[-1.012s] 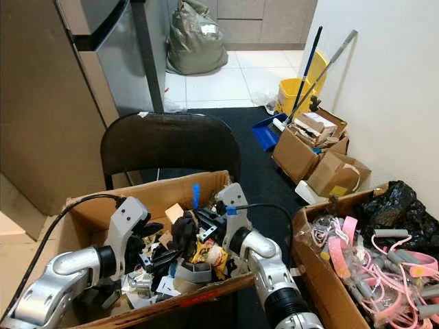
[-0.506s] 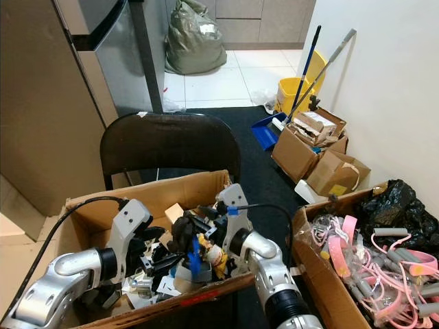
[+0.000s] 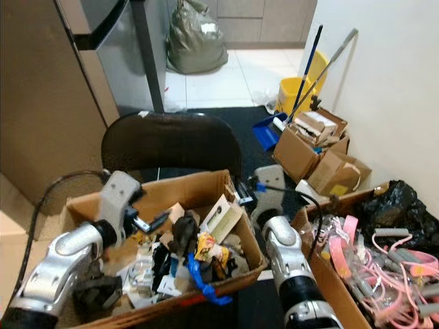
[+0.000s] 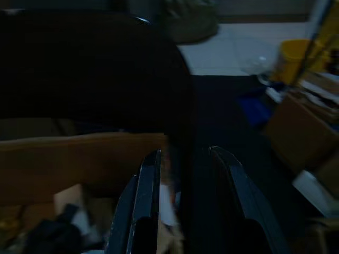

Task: Picking trash to rubbish bin

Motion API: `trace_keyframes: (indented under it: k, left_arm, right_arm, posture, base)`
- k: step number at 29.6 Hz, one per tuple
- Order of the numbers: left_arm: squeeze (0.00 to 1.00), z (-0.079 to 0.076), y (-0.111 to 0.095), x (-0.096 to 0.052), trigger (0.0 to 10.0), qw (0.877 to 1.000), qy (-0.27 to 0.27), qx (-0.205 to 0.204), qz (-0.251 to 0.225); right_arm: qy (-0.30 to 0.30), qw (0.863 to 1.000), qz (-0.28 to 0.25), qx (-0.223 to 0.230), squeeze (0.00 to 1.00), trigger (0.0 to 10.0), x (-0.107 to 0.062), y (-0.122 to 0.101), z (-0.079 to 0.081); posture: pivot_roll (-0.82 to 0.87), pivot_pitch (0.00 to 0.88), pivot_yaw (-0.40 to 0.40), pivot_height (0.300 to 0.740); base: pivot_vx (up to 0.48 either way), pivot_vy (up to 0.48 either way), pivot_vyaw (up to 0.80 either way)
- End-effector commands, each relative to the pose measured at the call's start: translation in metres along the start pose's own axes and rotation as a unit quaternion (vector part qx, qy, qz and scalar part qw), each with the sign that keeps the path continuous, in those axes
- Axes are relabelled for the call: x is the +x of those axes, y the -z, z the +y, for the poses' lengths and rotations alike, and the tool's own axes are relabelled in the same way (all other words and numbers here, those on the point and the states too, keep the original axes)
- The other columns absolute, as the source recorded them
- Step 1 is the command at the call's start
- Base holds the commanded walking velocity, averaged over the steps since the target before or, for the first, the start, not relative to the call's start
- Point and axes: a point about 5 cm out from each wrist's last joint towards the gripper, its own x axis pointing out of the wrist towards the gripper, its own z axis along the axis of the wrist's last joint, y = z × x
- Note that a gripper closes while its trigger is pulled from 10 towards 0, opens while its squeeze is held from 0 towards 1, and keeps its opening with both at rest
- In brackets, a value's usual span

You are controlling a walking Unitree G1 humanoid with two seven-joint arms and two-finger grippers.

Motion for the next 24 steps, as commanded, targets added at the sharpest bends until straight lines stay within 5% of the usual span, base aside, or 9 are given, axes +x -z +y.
trace_keyframes:
  k: [1,8,24]
  left_arm:
    - [0.00,0.001,0.003,0.002,10.0,0.998,-0.049,-0.032,0.000]
    - [0.00,-0.016,0.015,0.003,10.0,0.999,-0.029,0.010,0.023]
    - [0.00,-0.024,0.016,0.007,10.0,0.999,-0.031,0.032,0.025]
  right_arm:
    - [0.021,1.000,0.019,0.006,0.00,10.0,-0.009,0.013,-0.003]
    - [0.057,0.997,0.050,0.028,0.00,10.0,-0.022,0.031,-0.006]
    - [0.081,0.995,0.053,0.034,0.00,10.0,-0.031,0.037,-0.007]
  posture:
    - [0.06,0.111,-0.008,0.740]
    - [0.05,0.108,-0.004,0.740]
    - [0.05,0.090,-0.001,0.740]
  base:
    - [0.000,0.000,0.00]
    - [0.000,0.000,-0.08]
    - [0.000,0.000,-0.80]
